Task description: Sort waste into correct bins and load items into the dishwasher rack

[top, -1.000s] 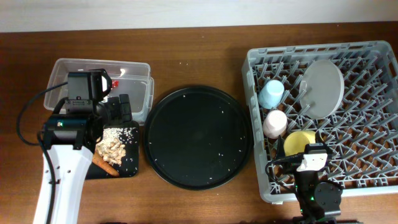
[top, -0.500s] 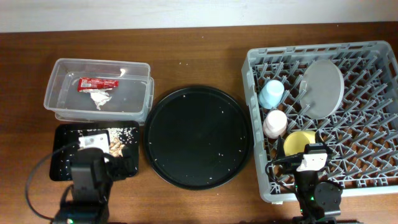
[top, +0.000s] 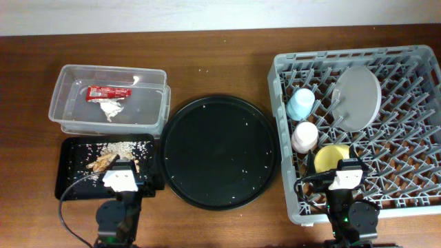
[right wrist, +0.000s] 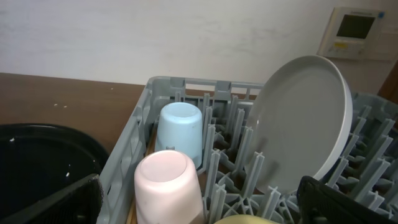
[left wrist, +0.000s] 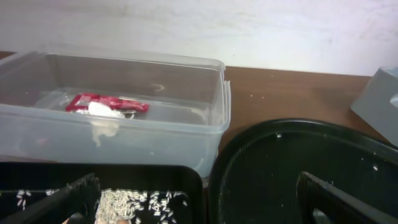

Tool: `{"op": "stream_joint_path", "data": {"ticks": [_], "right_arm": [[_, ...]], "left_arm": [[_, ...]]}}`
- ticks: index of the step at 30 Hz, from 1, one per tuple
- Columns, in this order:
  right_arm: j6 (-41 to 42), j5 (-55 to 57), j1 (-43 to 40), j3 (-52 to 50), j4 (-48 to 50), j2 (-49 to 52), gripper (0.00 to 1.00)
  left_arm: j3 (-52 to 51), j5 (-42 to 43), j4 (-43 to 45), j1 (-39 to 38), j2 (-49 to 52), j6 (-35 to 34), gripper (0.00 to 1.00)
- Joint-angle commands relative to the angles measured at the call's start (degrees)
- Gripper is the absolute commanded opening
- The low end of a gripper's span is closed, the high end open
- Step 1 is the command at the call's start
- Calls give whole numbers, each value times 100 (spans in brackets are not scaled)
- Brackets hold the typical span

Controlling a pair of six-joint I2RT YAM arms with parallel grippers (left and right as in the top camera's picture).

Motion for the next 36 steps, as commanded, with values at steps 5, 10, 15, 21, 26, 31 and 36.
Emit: {"op": "stream_joint_path", "data": {"ticks": [5, 10, 15, 21, 26, 31, 36], "right_arm": [[11, 4, -44, -31, -44, -22, 98], [9, 4, -44, -31, -44, -22, 98], [9, 4, -44, -31, -44, -22, 98], [9, 4, -44, -31, -44, -22, 98], [9, 4, -44, -31, -44, -22, 98], [9, 4, -44, -31, -44, -22, 98], [9, 4, -44, -31, -44, -22, 98]], "left_arm": [[-131, 85, -612, 7, -1075, 402, 99], [-131, 83, -616, 4, -1344, 817, 99], [-131, 85, -614, 4, -1344, 815, 99], [-129, 85, -614, 4, -1340, 815, 99], [-129, 85, -614, 4, -1340, 815, 99], [-129, 85, -614, 4, -1340, 815, 99], [-129, 85, -614, 4, -1340, 815, 99]]}}
